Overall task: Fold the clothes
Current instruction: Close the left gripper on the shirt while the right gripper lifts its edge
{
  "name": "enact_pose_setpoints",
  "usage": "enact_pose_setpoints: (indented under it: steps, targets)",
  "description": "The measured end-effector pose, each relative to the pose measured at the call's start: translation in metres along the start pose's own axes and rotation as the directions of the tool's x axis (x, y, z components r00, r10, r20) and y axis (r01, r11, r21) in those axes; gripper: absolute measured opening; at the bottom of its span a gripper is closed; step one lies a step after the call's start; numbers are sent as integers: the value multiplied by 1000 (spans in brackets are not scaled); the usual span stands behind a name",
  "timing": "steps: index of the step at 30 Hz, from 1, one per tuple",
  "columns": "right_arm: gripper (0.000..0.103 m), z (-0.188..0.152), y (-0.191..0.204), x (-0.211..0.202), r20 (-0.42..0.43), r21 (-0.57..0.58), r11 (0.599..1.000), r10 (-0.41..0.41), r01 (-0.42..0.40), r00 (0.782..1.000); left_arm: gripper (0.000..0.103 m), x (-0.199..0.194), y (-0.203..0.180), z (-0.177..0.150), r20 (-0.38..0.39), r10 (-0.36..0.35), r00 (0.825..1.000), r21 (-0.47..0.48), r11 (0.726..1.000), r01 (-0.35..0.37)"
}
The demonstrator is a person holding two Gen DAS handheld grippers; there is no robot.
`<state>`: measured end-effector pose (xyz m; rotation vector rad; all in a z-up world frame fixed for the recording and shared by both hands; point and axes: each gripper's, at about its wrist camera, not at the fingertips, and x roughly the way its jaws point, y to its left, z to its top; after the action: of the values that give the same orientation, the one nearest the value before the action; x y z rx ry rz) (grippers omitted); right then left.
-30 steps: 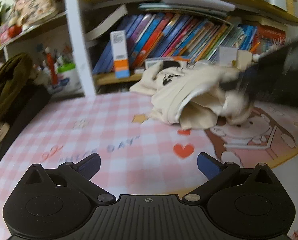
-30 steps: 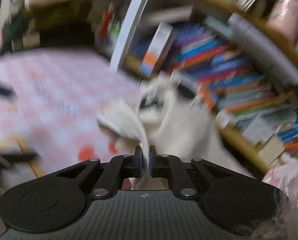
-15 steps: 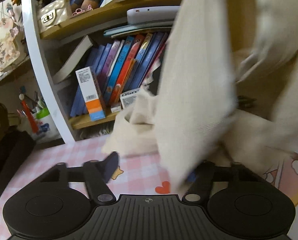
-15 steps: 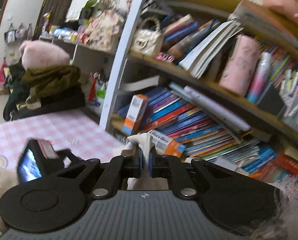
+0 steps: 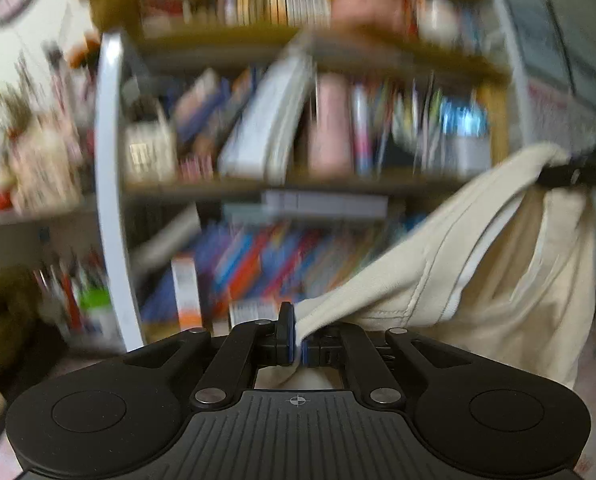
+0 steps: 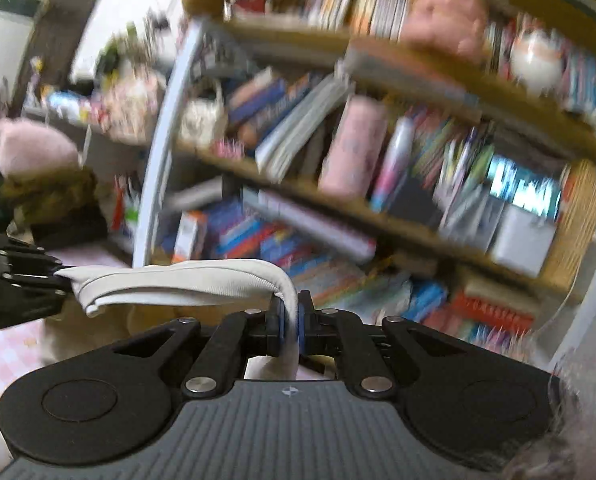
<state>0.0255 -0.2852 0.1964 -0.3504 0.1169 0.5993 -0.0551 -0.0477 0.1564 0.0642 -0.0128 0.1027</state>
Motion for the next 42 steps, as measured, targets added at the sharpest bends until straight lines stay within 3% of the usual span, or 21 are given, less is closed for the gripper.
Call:
enact_pose_setpoints:
  steps: [3,5,7,9,14,16,17,18,21,22,23,25,27,29,30,32,33,34,38,42]
  targets:
    - [6,23,-6,-39,153,-6,1000,-6,7,988,2,-43,1,48,154,6,988,16,1000,-8]
    - [6,40,-11,-66,268,-4,1000,-5,6,963,2,-69,1,79,251,8,968,26,1000,-15]
    - [6,58,-16,-97,399,0,1000,-1,1,917,3,-60,3,80,247,18,969,25,999,-24]
    - [6,72,-19,-124,523,0,1000,2,-3,852,3,-52,4,80,243,27,970,24,999,-34]
    - [6,91,-23,-170,717,11,998,36,-63,696,3,-30,8,82,234,50,971,22,998,-56]
    - [6,93,-25,-171,734,19,995,52,-97,677,3,-21,10,83,230,59,971,21,998,-65]
    - [6,92,-26,-164,717,30,992,64,-123,694,3,-17,11,84,228,63,972,20,997,-70]
    - [6,90,-28,-150,681,43,989,75,-143,729,3,-13,11,84,226,68,972,20,997,-74]
    - [6,70,-32,-81,478,104,978,109,-179,871,4,3,14,83,208,81,975,20,996,-87]
    - [6,60,-33,-52,391,135,973,123,-189,912,4,36,20,56,69,79,994,30,996,-81]
    - [6,43,-32,-19,302,154,971,131,-183,944,4,61,26,30,-48,75,996,29,997,-73]
    - [6,7,-27,47,118,185,969,144,-165,983,4,106,30,-22,-233,70,970,50,997,-60]
    - [6,-29,-18,102,-51,199,969,159,-146,986,4,132,28,-64,-352,71,933,81,996,-45]
    - [6,-67,-4,144,-193,192,972,171,-134,966,4,141,30,-90,-426,66,902,73,997,-39]
    - [6,-80,2,156,-240,190,972,180,-135,954,4,143,33,-97,-443,64,894,68,997,-38]
    - [16,-99,10,170,-300,175,976,176,-127,938,4,148,41,-111,-475,59,878,58,998,-36]
    - [30,-102,9,168,-299,173,977,171,-123,939,4,152,45,-113,-489,55,871,51,998,-35]
    - [42,-104,8,164,-297,172,978,166,-118,941,4,155,50,-117,-497,56,866,47,998,-38]
    - [52,-109,1,149,-306,179,977,167,-115,937,4,157,66,-131,-511,51,858,27,999,-43]
    - [62,-112,5,137,-362,142,967,250,-212,898,4,157,69,-138,-514,40,857,28,999,-30]
